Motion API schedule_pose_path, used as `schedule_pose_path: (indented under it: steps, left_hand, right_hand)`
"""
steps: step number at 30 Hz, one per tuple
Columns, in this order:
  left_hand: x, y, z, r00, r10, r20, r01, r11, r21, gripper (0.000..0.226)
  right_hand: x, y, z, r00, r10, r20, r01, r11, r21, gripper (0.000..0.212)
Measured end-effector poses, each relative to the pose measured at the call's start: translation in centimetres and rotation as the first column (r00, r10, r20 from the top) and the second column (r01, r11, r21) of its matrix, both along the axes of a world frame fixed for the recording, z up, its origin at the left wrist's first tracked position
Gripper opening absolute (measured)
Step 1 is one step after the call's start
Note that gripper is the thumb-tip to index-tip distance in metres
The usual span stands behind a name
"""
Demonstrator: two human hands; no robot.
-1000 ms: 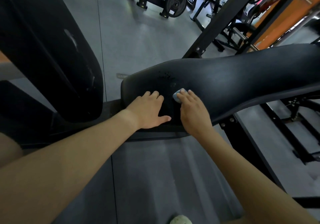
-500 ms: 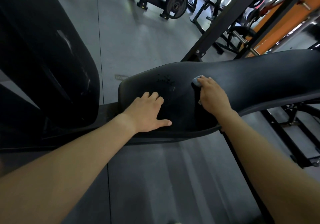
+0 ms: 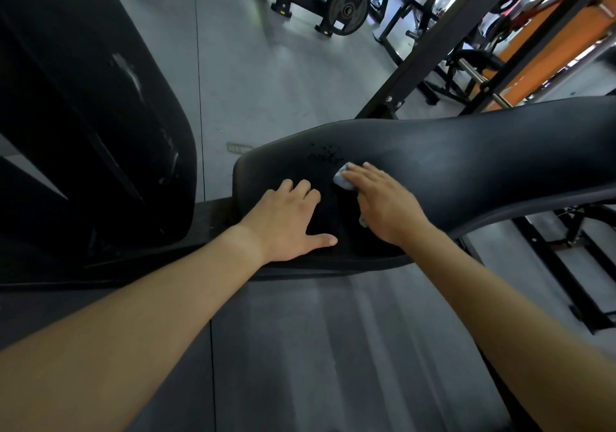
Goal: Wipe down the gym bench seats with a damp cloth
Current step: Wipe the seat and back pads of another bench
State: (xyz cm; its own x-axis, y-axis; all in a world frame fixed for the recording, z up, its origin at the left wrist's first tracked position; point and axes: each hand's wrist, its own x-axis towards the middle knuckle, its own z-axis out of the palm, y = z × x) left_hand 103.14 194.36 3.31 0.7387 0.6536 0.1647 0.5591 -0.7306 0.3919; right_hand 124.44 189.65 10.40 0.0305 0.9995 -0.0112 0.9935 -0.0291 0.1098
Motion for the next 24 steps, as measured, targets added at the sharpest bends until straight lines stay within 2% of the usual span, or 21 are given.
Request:
schedule_pose_path:
  steps: [3, 5, 8, 11, 15, 17, 20, 24]
  left_hand:
    - [0.0, -0.1, 0.0, 1.0, -0.007, -0.005, 0.007, 1.0, -0.01, 0.083]
    - [0.0, -0.1, 0.0, 1.0, -0.007, -0.01, 0.007, 1.0, -0.011, 0.083]
    - [0.0, 0.0, -0.1, 1.0, -0.008, -0.004, 0.008, 1.0, -0.014, 0.082]
    - [0.0, 0.2, -0.1, 1.0, -0.004, 0.005, 0.004, 1.0, -0.017, 0.082]
    - [0.0, 0.0, 0.3, 0.999, -0.02, 0.041, 0.021, 1.0, -0.023, 0.081]
    - [0.1, -0.2, 0.5, 0.999, -0.018, 0.039, 0.019, 0.999, -0.031, 0.08]
    - [0.4, -0.6, 0.9, 1.0, 0.006, -0.021, -0.007, 1.0, -0.026, 0.075]
    - [1.2, -1.4, 1.5, 0.999, -0.032, 0.012, 0.032, 0.999, 0.003, 0.064]
  right_hand:
    - [1.8, 2.6, 1.1, 0.979, -0.194, -0.057, 0.198, 0.978, 0.072, 0.071]
    - [1.5, 3.8, 0.7, 0.962, -0.261, -0.083, 0.269, 0.956, 0.119, 0.065]
    - [-0.8, 3.8, -1.0, 0.98, -0.194, -0.034, 0.197, 0.963, 0.182, 0.052]
    - [-3.6, 2.2, -2.5, 0.995, -0.076, -0.061, 0.084, 0.985, 0.149, 0.052]
    - [-5.1, -0.6, -3.3, 0.995, 0.096, -0.003, -0.096, 0.995, 0.006, 0.054]
    - [-4.3, -1.4, -2.3, 0.995, 0.101, 0.021, -0.099, 0.993, -0.06, 0.068]
    - [-1.0, -1.5, 0.3, 0.997, -0.059, 0.042, 0.059, 0.998, -0.004, 0.086]
    - [3.6, -2.0, 2.7, 0.953, -0.304, 0.009, 0.299, 0.942, 0.154, 0.078]
